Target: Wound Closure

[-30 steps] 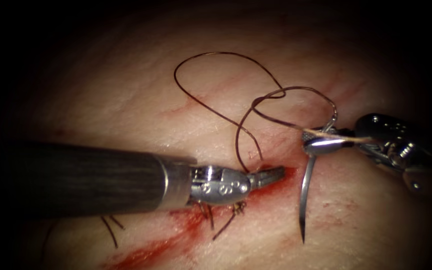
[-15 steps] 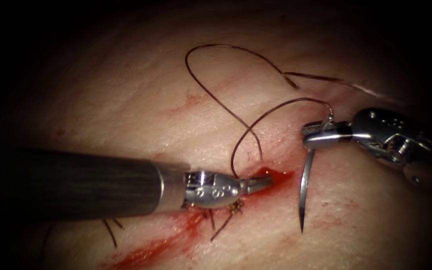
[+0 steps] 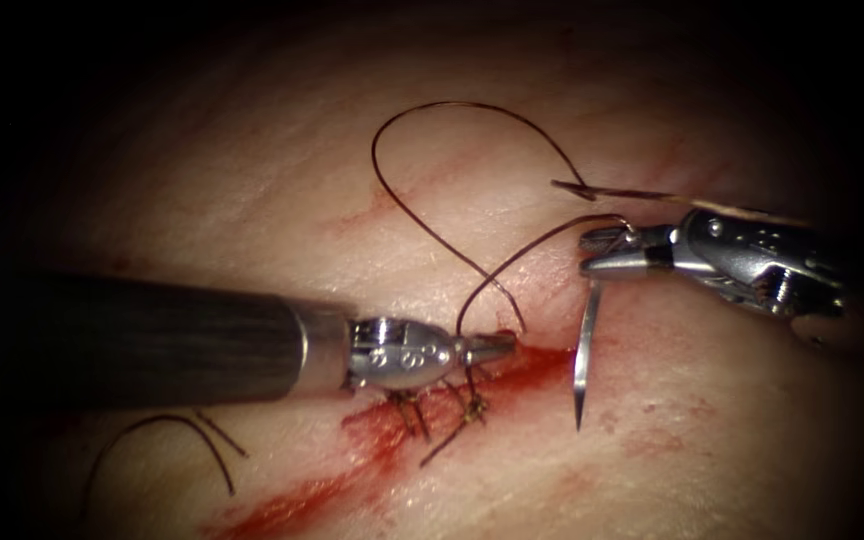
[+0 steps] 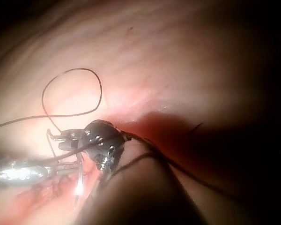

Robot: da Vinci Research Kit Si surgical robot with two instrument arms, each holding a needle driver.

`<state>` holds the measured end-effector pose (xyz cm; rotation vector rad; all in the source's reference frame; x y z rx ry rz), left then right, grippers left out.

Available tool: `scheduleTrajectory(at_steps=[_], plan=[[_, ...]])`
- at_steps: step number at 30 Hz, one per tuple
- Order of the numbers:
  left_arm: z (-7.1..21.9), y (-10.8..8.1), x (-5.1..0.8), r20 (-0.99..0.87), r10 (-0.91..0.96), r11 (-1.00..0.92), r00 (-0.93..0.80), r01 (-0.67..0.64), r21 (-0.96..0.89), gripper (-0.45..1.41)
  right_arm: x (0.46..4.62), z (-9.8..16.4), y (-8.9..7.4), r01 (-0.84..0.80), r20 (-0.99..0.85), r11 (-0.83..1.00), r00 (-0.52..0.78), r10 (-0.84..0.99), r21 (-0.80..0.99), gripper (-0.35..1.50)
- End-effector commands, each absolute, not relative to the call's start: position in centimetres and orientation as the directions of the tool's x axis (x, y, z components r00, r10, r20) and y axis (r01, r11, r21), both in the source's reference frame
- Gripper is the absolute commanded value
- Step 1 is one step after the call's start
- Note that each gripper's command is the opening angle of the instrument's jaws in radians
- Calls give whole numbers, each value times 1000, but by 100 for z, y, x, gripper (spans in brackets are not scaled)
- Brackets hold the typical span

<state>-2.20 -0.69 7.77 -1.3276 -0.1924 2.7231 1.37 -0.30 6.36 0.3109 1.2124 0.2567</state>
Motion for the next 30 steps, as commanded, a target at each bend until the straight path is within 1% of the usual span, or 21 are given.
scheduleTrajectory(at_steps=[1,6,14,21,30], plan=[[783,-74,-225,-775,151,-986,-614,-38,-161,-45,146,643,-32,-20,-879,933,329,346,359,-35],[797,-85,-227,-765,154,-984,-626,-27,-176,-45,159,641,-32,14,-915,970,334,226,245,-35],[799,-90,-230,-765,151,-984,-625,-23,-175,-45,175,643,-16,21,-935,991,334,116,131,-35],[796,-88,-226,-767,152,-984,-623,-19,-179,-45,185,651,-9,21,-937,995,341,83,95,-35],[788,-90,-223,-770,155,-982,-619,-14,-186,-45,184,678,-20,62,-929,996,368,34,61,-35]])
